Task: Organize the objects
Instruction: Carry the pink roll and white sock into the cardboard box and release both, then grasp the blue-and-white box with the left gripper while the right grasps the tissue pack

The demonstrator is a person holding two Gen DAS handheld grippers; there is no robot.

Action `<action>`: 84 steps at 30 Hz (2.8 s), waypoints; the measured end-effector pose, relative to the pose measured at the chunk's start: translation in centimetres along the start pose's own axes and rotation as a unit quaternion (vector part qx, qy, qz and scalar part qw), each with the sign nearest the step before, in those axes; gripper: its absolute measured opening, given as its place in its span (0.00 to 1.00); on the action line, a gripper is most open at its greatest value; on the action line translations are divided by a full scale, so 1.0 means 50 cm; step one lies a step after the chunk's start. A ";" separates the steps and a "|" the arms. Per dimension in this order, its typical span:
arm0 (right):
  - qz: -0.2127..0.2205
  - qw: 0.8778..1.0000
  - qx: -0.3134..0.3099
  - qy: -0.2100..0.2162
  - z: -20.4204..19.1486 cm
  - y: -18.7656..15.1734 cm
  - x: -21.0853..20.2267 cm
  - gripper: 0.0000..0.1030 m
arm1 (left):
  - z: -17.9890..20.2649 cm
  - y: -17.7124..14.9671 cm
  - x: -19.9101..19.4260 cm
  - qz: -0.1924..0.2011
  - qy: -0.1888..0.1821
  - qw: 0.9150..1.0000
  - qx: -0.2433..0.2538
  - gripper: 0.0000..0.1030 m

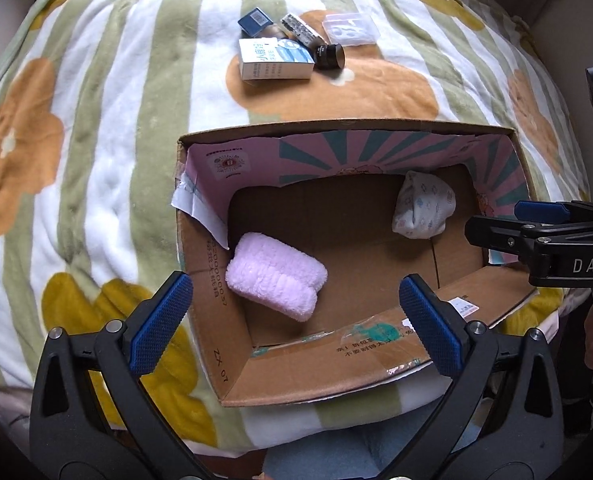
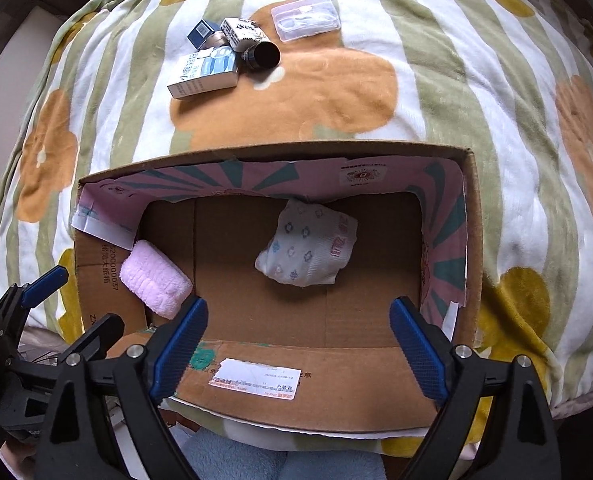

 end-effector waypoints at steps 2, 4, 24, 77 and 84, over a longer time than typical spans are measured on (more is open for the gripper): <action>0.002 1.000 -0.001 -0.002 -0.001 0.002 -0.004 0.88 | -0.004 0.001 -0.005 0.000 -0.001 1.000 -0.009 1.00; 0.004 1.000 -0.003 -0.004 -0.002 0.004 -0.009 0.88 | -0.006 0.002 -0.011 0.002 -0.009 1.000 -0.017 1.00; 0.057 0.996 -0.005 0.064 -0.043 0.101 -0.130 0.88 | -0.028 0.116 -0.108 0.045 0.001 0.998 -0.033 1.00; -0.023 0.957 -0.225 0.180 -0.160 0.571 0.154 0.71 | -0.080 0.482 0.291 -0.022 -0.016 0.997 -0.074 0.99; -0.036 0.956 -0.224 0.184 -0.160 0.582 0.186 0.68 | -0.077 0.494 0.322 -0.028 -0.021 0.996 -0.080 0.99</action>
Point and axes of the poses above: each gripper's, at about its wrist camera, not at the fingertips, and x roughly the way its jaws point, z to its right, y to its top, the point moved 10 cm from there along x, roughly the way its jaws point, and after that the axes turned 1 degree about x, right-handed, at the moved point
